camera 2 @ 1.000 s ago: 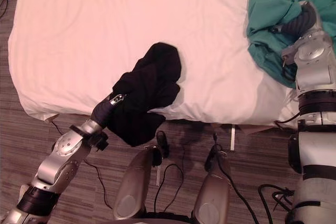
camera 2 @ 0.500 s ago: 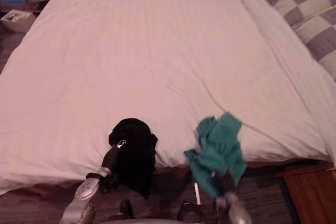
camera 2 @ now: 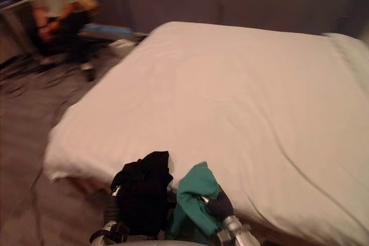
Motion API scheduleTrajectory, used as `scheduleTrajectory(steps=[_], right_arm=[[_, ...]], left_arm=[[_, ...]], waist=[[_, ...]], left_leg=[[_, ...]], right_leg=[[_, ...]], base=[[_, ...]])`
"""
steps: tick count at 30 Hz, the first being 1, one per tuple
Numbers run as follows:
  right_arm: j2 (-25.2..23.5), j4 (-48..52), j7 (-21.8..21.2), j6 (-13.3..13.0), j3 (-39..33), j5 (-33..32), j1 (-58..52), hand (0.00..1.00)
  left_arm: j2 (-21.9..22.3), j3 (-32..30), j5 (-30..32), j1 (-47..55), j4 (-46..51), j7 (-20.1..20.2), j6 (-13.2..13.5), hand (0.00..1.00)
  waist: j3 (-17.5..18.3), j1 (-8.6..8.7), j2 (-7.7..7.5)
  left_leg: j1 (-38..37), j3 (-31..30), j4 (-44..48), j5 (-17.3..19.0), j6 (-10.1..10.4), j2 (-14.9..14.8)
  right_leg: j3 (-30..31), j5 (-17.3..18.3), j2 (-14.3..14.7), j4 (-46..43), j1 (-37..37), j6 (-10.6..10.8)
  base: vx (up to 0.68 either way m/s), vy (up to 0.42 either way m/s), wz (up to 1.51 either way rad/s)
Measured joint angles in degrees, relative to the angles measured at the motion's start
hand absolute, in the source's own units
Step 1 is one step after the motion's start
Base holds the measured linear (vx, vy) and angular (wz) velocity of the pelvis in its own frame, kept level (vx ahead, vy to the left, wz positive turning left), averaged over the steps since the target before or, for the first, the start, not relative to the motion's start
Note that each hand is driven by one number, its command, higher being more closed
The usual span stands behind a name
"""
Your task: Tidy the bed and pick cloth on bed and put in laundry
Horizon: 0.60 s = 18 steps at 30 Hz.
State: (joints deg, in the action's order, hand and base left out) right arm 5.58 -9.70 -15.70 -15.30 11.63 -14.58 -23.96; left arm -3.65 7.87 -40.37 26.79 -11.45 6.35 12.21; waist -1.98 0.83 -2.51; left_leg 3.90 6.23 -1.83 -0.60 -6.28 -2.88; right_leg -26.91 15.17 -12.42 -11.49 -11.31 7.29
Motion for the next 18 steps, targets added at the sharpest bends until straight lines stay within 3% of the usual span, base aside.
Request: scheduleTrajectory(steps=[1,2,3,4,5,6,7,8,10,11,12,13,15,16,17,18], right_arm=[[0.0,-0.4,2.2,0.1,-0.2,0.0,0.8,1.00],[0.3,-0.6,3.5,0.3,-0.5,0.0,1.6,1.00],[1.7,-0.7,5.9,0.9,-0.7,0.0,2.2,1.00],[2.9,-1.0,7.6,1.6,-2.0,0.0,2.5,1.00],[3.5,-1.9,8.3,1.8,-2.3,0.0,3.8,1.00],[3.3,-3.5,8.7,2.0,-2.3,0.2,7.0,1.00],[3.4,-4.0,9.0,2.1,-2.3,0.3,8.2,1.00],[3.1,-7.1,9.7,2.8,-2.2,0.7,10.2,1.00],[3.5,-7.1,9.8,3.1,-2.0,1.4,12.8,1.00],[3.4,-7.2,10.0,3.0,-1.8,1.7,14.2,1.00],[3.4,-7.8,10.6,2.9,-1.7,1.6,15.0,1.00],[3.2,-8.2,11.0,2.8,-1.7,1.6,15.3,1.00],[3.1,-9.5,13.5,2.3,-2.2,0.9,15.5,1.00],[2.9,-10.0,14.6,2.1,-2.2,0.5,15.0,1.00],[0.7,-10.6,15.7,1.4,-2.2,0.3,14.5,1.00],[0.7,-9.9,16.1,0.6,-2.1,-0.1,14.2,1.00]], left_arm=[[-0.1,-0.2,0.0,-1.4,-0.3,0.7,0.2,1.00],[0.0,-0.3,0.0,-2.1,-0.3,0.7,0.2,1.00],[0.5,0.1,0.1,-2.6,-0.4,0.8,0.1,1.00],[1.8,1.1,0.2,-4.1,-0.7,0.6,-0.3,1.00],[2.4,0.7,0.3,-4.6,-0.6,0.3,-0.3,1.00],[2.0,-0.3,0.5,-5.7,-0.5,-0.7,-0.4,1.00],[1.4,-0.8,0.8,-6.4,-1.3,-0.9,-0.5,1.00],[1.1,-1.2,2.3,-7.5,-5.4,-2.3,-0.7,1.00],[0.8,-1.4,2.9,-6.0,-8.7,-2.9,-0.7,1.00],[0.2,-1.4,2.9,-5.0,-10.8,-2.7,-0.8,1.00],[-0.4,-1.4,2.8,-4.5,-12.0,-2.1,-0.8,1.00],[-1.0,-1.3,2.9,-4.6,-12.3,-1.5,-0.8,1.00],[-2.8,-0.5,5.4,-7.4,-14.2,0.1,-0.9,1.00],[-3.4,0.1,6.5,-8.8,-15.6,0.6,-1.1,1.00],[-5.5,0.6,7.9,-10.3,-16.5,1.2,-1.0,1.00],[-5.9,1.5,8.7,-10.6,-16.6,1.5,-0.7,1.00]], waist=[[-0.1,-0.17,-0.19],[-0.1,-0.19,-0.23],[0.0,-0.32,1.57],[-0.7,0.49,4.04],[-1.2,0.61,5.68],[-2.3,0.45,5.30],[-2.8,0.13,5.21],[-3.0,-1.71,4.21],[-3.5,-2.56,3.68],[-4.2,-2.82,3.09],[-4.5,-2.62,2.74],[-4.8,-2.19,2.53],[-7.3,-1.07,2.37],[-7.7,-0.21,2.38],[-8.3,1.22,-0.66],[-8.9,1.43,0.01]], left_leg=[[2.0,6.0,1.5,0.8,-2.7,-0.2],[3.7,12.1,4.7,0.0,-3.4,-0.8],[5.2,21.0,8.9,-6.1,-6.2,-1.5],[5.1,25.2,8.2,-6.9,-7.0,-1.2],[5.1,25.3,6.8,-7.0,-7.1,-0.9],[5.2,26.5,5.6,-5.6,-7.2,0.4],[5.3,27.8,6.4,-3.2,-6.7,0.8],[4.8,27.7,7.0,-2.0,-4.0,1.0],[4.2,26.6,6.3,-1.2,-2.5,2.6],[3.3,24.8,6.0,-0.4,-2.5,4.1],[3.0,22.2,5.5,-0.4,-2.5,5.0],[2.9,20.7,5.2,-0.5,-2.4,5.4],[-0.6,15.0,1.0,-0.8,-1.2,6.7],[-2.1,13.9,-1.1,1.0,1.4,7.0],[-1.5,13.9,7.1,4.4,-2.5,7.0],[-1.6,14.0,10.9,5.1,-2.2,4.7]], right_leg=[[-6.2,-0.9,-0.8,0.6,-1.7,-0.5],[-9.8,-0.9,-1.3,-0.2,-2.8,-0.5],[-15.1,-0.9,-1.5,-3.8,-4.5,-0.5],[-17.2,-0.9,-3.3,-14.2,-3.2,-1.5],[-16.6,2.5,-1.8,-14.8,-2.3,0.4],[-16.0,0.6,0.0,-2.6,-1.5,0.9],[-16.7,-1.4,0.3,-1.7,-1.9,-0.3],[-20.1,-1.9,-0.6,-2.9,-3.4,-0.1],[-20.4,-1.2,-2.3,-7.2,-3.4,1.0],[-19.3,-1.0,-4.9,-12.8,-3.0,0.4],[-14.1,-0.5,-6.6,-21.3,0.3,-4.1],[-10.4,0.5,-6.1,-24.1,2.2,-4.4],[1.5,2.9,-0.7,-29.3,7.7,-2.7],[4.9,3.2,1.7,-29.3,10.1,-3.0],[11.0,3.5,0.9,-28.5,14.4,-2.6],[12.8,4.0,1.8,-28.2,15.4,-1.3]], base=[[0.13,0.065,3.40],[0.15,0.115,3.50],[0.13,0.131,3.74],[0.12,0.165,3.60],[0.04,0.215,3.30],[0.02,0.208,2.17],[0.03,0.210,2.12],[0.06,0.121,1.32],[0.02,0.089,0.86],[0.00,0.112,0.74],[0.02,0.100,0.89],[0.04,0.072,1.13],[0.05,0.030,1.50],[0.18,-0.003,1.74],[0.23,-0.057,1.36],[0.31,-0.093,1.29]])
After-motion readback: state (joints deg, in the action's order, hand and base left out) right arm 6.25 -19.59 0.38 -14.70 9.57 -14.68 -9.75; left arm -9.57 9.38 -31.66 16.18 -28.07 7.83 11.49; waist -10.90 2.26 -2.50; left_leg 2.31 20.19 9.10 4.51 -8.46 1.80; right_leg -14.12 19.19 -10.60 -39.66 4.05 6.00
